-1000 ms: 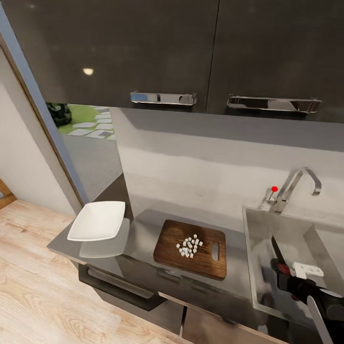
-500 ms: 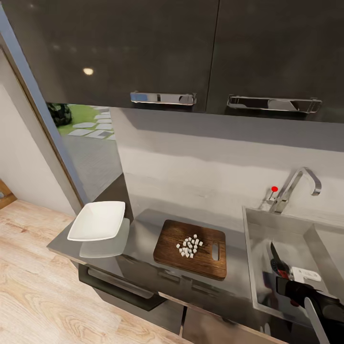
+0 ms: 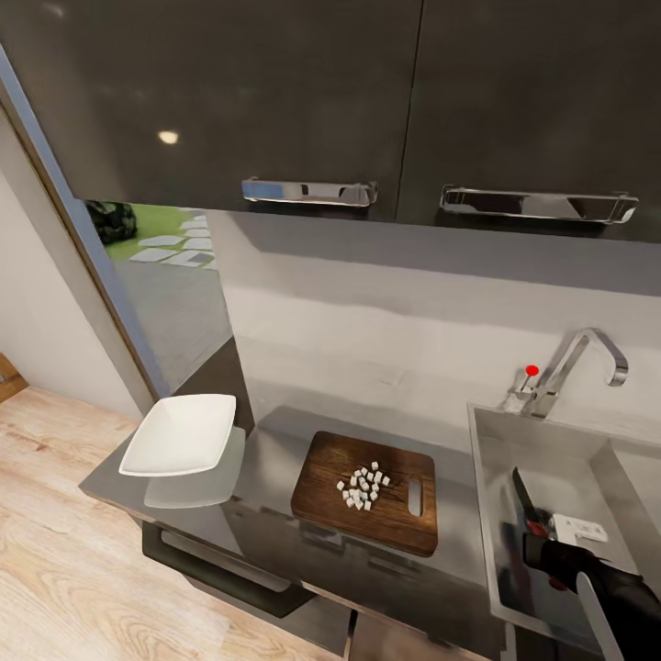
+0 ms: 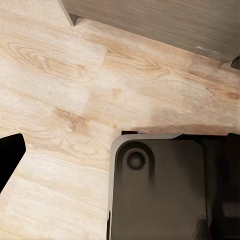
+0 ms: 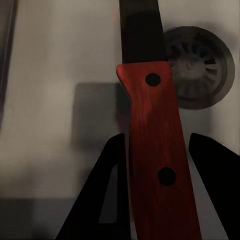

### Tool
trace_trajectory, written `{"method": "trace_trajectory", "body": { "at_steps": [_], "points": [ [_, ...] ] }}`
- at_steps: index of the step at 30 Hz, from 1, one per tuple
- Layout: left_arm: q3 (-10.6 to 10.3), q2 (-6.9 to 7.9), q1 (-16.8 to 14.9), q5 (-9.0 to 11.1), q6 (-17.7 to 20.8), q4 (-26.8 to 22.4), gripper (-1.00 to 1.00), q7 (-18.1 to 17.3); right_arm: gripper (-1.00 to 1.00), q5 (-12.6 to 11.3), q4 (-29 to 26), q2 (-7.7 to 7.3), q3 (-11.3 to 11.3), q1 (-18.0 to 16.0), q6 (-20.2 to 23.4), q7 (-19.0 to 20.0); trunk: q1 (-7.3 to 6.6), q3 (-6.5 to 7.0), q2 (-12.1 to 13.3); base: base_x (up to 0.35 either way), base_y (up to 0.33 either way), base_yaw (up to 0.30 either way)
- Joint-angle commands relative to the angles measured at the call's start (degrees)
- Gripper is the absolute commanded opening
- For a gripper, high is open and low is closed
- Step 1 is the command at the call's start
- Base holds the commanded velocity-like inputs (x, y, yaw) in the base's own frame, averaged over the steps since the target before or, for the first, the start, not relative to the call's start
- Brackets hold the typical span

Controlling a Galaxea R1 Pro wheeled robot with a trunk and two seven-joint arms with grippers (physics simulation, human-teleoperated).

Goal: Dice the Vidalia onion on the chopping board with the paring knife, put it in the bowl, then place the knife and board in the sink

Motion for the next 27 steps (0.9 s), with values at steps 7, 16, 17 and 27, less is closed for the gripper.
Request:
{"method": "trace_trajectory", "body": {
  "at_steps": [7, 16, 17, 27],
  "points": [
    [-0.4, 0.10, 0.0, 0.5, -0.1, -0.1, 1.00, 0.5, 1.00, -0.3, 0.2, 0.08, 0.0, 0.0, 0.2, 0.1, 0.04, -0.10, -0.1, 0.000, 0.000, 0.000],
    [-0.4, 0.10, 0.0, 0.6, -0.1, -0.1, 1.00, 0.5, 1.00, -0.4, 0.0, 0.15, 0.0, 0.0, -0.5, 0.2, 0.04, -0.10, -0.1, 0.000, 0.000, 0.000],
    [-0.4, 0.10, 0.0, 0.6, -0.1, -0.1, 1.00, 0.5, 1.00, -0.4, -0.4, 0.16, 0.0, 0.0, -1.6, 0.4, 0.04, -0.10, -0.1, 0.000, 0.000, 0.000],
    [-0.5, 0.03, 0.0, 0.5, -0.1, -0.1, 1.00, 0.5, 1.00, -0.3, -15.7, 0.91, 0.2, 0.0, -1.8, 0.4, 0.04, -0.10, -0.1, 0.000, 0.000, 0.000]
  ]
}}
